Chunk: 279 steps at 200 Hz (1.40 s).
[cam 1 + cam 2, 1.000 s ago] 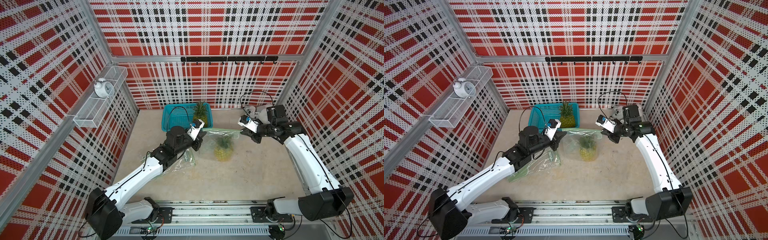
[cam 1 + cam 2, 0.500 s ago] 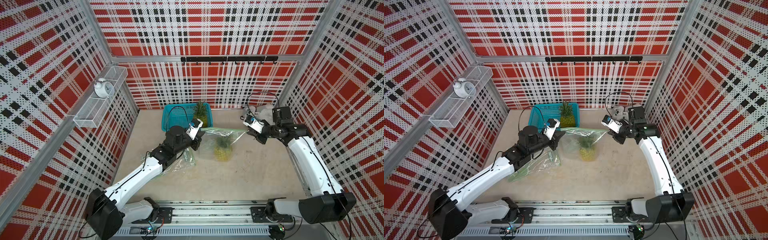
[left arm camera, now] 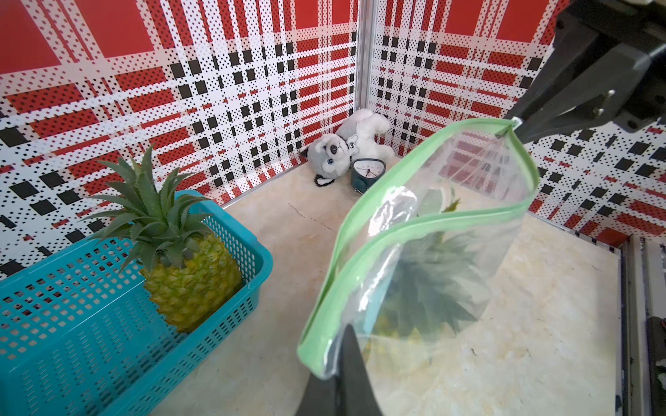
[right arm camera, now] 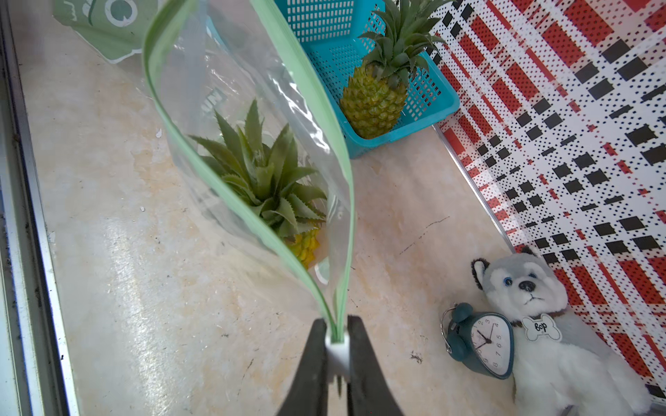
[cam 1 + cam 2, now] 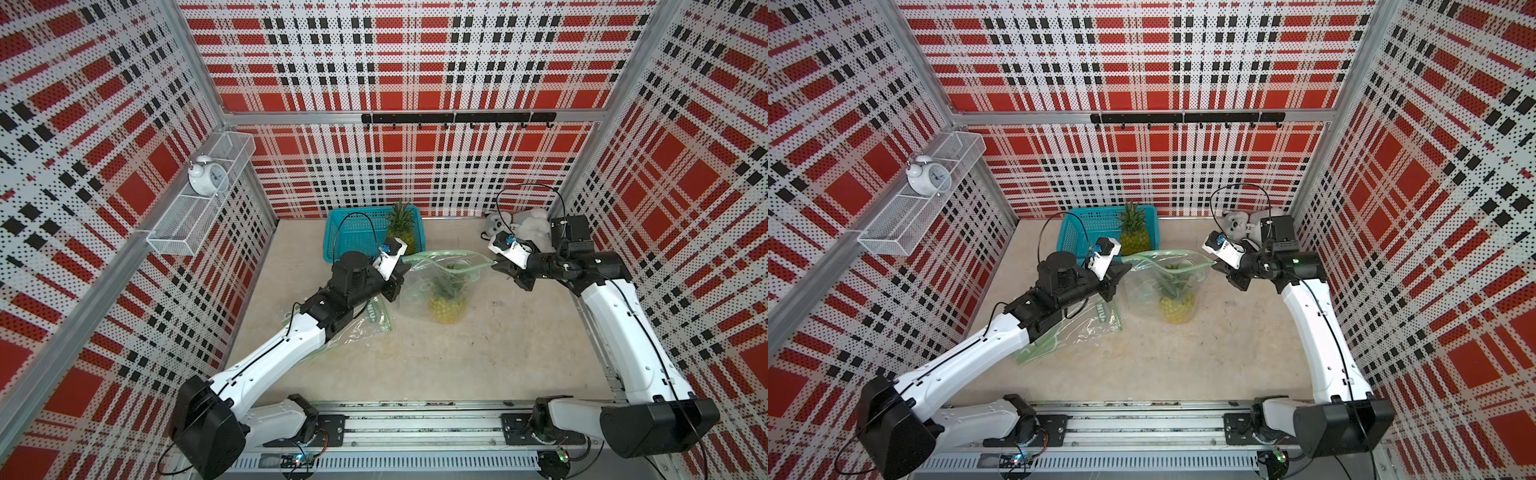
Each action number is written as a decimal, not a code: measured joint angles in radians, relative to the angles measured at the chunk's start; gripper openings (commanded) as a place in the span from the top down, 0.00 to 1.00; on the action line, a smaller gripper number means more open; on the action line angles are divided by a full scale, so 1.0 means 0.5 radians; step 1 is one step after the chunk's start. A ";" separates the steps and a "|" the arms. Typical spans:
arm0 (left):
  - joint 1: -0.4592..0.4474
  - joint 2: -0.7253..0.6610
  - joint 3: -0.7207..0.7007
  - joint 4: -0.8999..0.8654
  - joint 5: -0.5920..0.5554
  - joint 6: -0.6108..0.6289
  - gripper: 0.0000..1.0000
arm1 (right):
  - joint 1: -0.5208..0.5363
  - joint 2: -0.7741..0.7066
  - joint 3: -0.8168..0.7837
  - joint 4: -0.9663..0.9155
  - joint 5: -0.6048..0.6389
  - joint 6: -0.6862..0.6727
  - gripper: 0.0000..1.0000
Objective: Open the zip-top bag and take out the pineapple
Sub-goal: Unzip the zipper on the zipper food storage bag.
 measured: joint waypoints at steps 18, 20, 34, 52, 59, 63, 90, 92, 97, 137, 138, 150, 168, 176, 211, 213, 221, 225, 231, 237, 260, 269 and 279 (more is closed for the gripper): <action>-0.048 0.044 0.011 0.021 0.006 0.006 1.00 | 0.050 0.005 0.002 0.009 0.001 0.000 0.99; -0.053 0.050 0.013 0.022 0.006 0.006 1.00 | 0.056 0.005 0.002 0.009 0.001 0.000 0.99; -0.088 0.093 0.023 0.033 0.007 0.012 1.00 | 0.086 0.012 0.002 0.009 0.000 -0.001 0.99; -0.118 0.149 0.041 0.037 0.008 0.020 1.00 | 0.112 0.027 0.002 0.009 0.002 0.000 0.99; -0.127 0.169 0.051 0.040 0.008 0.021 1.00 | 0.121 0.033 0.002 0.009 0.004 0.000 0.99; -0.130 0.180 0.055 0.043 0.008 0.023 1.00 | 0.124 0.037 0.002 0.009 0.004 0.000 0.99; -0.145 0.238 0.073 0.046 -0.003 0.028 1.00 | 0.140 0.053 0.000 0.012 0.026 0.001 0.99; -0.145 0.240 0.073 0.046 -0.005 0.027 1.00 | 0.141 0.053 -0.001 0.014 0.027 0.001 0.99; -0.146 0.246 0.074 0.046 -0.011 0.027 1.00 | 0.143 0.054 -0.005 0.020 0.034 0.002 0.99; -0.156 0.307 0.076 0.043 -0.087 0.034 1.00 | 0.175 0.079 -0.082 0.060 0.072 0.010 0.99; -0.156 0.307 0.076 0.043 -0.089 0.034 1.00 | 0.175 0.079 -0.085 0.061 0.074 0.011 0.99; -0.166 0.322 0.076 0.043 -0.109 0.043 1.00 | 0.179 0.081 -0.144 0.072 0.085 0.018 0.99; -0.187 0.343 0.076 0.042 -0.143 0.053 1.00 | 0.181 0.081 -0.243 0.098 0.101 0.035 0.99; -0.195 0.352 0.076 0.042 -0.156 0.058 1.00 | 0.181 0.080 -0.288 0.112 0.106 0.043 0.99; -0.218 0.371 0.069 0.028 -0.208 0.072 1.00 | 0.182 0.047 -0.475 0.199 0.128 0.081 0.99; -0.220 0.372 0.068 0.029 -0.210 0.073 1.00 | 0.182 0.042 -0.486 0.204 0.130 0.085 0.99; -0.224 0.371 0.062 0.031 -0.222 0.075 1.00 | 0.182 0.021 -0.520 0.233 0.130 0.098 0.99; -0.225 0.372 0.056 0.031 -0.226 0.075 1.00 | 0.182 0.011 -0.535 0.242 0.131 0.102 0.99; -0.226 0.371 0.047 0.031 -0.234 0.076 1.00 | 0.182 -0.002 -0.555 0.259 0.131 0.110 0.99; -0.228 0.372 0.037 0.030 -0.244 0.078 1.00 | 0.182 -0.016 -0.575 0.279 0.132 0.118 1.00; -0.240 0.384 0.005 0.030 -0.285 0.085 1.00 | 0.182 -0.037 -0.616 0.334 0.137 0.148 1.00; -0.247 0.389 -0.006 0.031 -0.305 0.089 1.00 | 0.182 -0.037 -0.620 0.346 0.137 0.158 1.00; -0.254 0.397 -0.014 0.031 -0.319 0.097 1.00 | 0.182 -0.038 -0.622 0.363 0.137 0.166 0.99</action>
